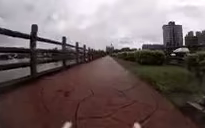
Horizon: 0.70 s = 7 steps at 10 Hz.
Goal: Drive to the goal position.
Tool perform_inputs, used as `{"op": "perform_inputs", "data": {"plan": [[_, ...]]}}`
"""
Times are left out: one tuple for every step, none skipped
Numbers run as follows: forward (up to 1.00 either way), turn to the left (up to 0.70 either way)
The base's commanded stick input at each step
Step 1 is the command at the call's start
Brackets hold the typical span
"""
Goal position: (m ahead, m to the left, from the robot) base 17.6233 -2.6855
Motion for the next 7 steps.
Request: {"op": "perform_inputs", "data": {"plan": [[0.50, 0.00], [0.50, 0.00], [0.50, 0.00], [0.50, 0.00], [0.50, 0.00], [0.50, 0.00], [0.50, 0.00]]}}
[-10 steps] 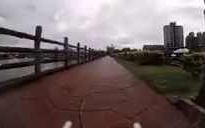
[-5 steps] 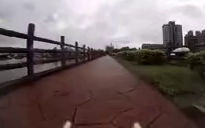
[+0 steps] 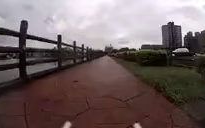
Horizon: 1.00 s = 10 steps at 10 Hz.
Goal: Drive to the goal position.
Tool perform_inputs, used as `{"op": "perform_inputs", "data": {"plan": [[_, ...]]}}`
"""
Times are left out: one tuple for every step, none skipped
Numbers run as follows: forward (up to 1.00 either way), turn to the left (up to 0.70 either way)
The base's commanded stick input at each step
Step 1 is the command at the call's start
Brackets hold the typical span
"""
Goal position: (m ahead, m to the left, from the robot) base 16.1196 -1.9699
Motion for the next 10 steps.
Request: {"op": "perform_inputs", "data": {"plan": [[0.50, 0.00], [0.50, 0.00], [0.50, 0.00], [0.50, 0.00], [0.50, 0.00], [0.50, 0.00], [0.50, 0.00], [0.50, 0.00], [0.50, 0.00], [0.50, 0.00]]}}
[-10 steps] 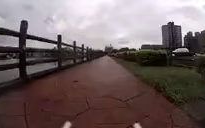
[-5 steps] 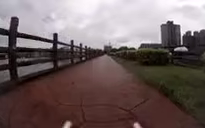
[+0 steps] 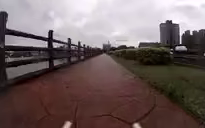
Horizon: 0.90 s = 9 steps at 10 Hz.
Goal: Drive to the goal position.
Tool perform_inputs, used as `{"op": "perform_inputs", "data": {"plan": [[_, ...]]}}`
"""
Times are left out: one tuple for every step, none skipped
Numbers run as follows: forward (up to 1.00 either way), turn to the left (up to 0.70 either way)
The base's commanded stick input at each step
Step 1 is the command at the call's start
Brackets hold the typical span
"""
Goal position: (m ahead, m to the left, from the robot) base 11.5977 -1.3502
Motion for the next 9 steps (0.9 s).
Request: {"op": "perform_inputs", "data": {"plan": [[0.50, 0.00], [0.50, 0.00], [0.50, 0.00], [0.50, 0.00], [0.50, 0.00], [0.50, 0.00], [0.50, 0.00], [0.50, 0.00], [0.50, 0.00]]}}
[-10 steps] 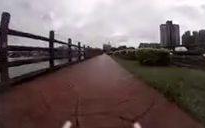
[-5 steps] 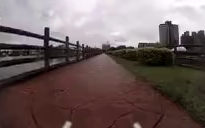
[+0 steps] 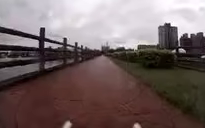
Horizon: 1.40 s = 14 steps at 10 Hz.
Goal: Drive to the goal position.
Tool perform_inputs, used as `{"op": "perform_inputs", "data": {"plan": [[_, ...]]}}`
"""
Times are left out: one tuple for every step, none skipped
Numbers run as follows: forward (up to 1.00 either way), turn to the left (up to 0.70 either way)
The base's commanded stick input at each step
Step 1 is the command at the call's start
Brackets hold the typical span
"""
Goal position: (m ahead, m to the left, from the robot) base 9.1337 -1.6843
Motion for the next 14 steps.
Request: {"op": "perform_inputs", "data": {"plan": [[0.50, 0.00], [0.50, 0.00], [0.50, 0.00], [0.50, 0.00], [0.50, 0.00], [0.50, 0.00], [0.50, 0.00], [0.50, 0.00], [0.50, 0.00], [0.50, 0.00], [0.50, 0.00], [0.50, 0.00], [0.50, 0.00], [0.50, 0.00]]}}
